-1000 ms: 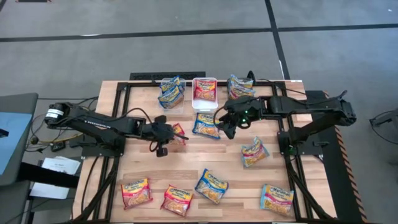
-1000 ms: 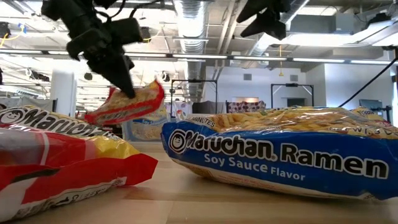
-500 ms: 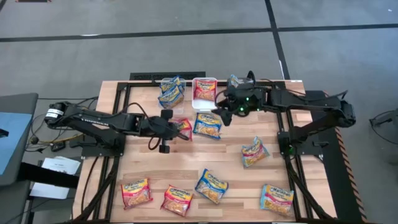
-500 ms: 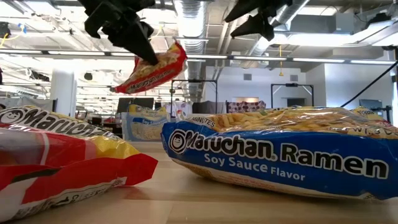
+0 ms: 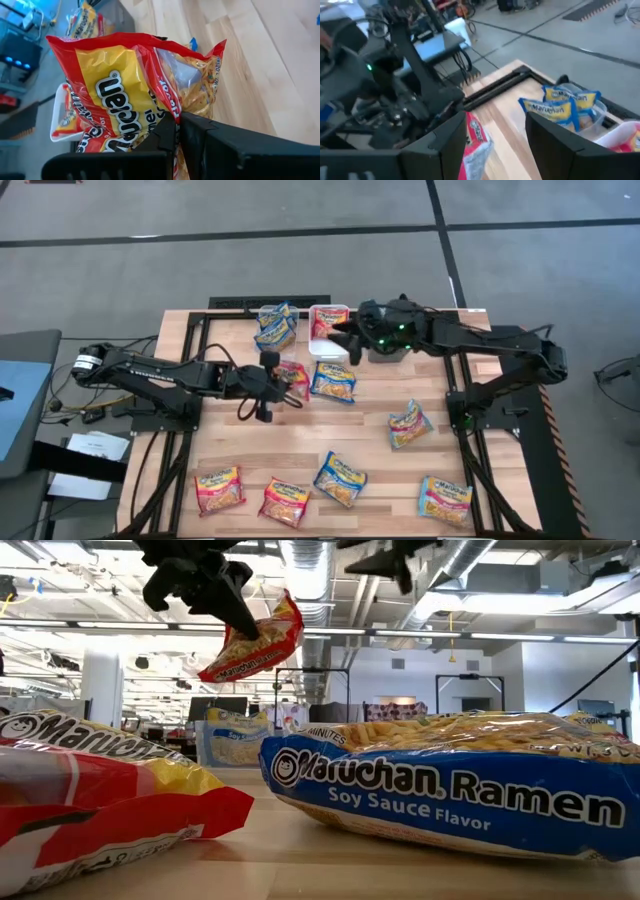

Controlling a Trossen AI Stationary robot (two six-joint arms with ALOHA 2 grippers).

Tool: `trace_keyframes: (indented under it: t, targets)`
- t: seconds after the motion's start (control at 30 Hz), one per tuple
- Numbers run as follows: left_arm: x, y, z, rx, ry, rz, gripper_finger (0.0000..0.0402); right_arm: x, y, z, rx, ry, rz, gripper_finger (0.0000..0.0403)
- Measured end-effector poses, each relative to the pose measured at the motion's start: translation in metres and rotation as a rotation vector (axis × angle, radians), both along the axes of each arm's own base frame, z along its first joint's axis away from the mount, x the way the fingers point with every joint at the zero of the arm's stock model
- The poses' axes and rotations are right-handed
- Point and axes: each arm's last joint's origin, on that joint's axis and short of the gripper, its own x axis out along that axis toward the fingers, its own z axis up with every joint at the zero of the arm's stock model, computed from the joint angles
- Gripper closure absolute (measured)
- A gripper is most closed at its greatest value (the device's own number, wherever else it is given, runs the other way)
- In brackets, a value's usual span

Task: Sort Maruchan noodles
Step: Put the red noodle pack into the white bin

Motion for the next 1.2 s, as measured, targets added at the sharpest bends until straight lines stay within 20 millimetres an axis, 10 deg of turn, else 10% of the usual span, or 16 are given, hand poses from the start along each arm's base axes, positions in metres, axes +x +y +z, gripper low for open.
trace_keyframes:
  t: [0.83, 1.2]
  targets:
    - [-0.006, 0.003, -0.005, 0.273, 0.176, -0.077, 0.0401, 0.096, -0.016, -0.037, 0.061, 0.310, 0.101, 0.0175]
    - [-0.007, 0.003, -0.006, 0.293, 0.204, -0.089, 0.0401, 0.104, -0.015, -0.041, 0.104, 0.331, 0.146, 0.0175]
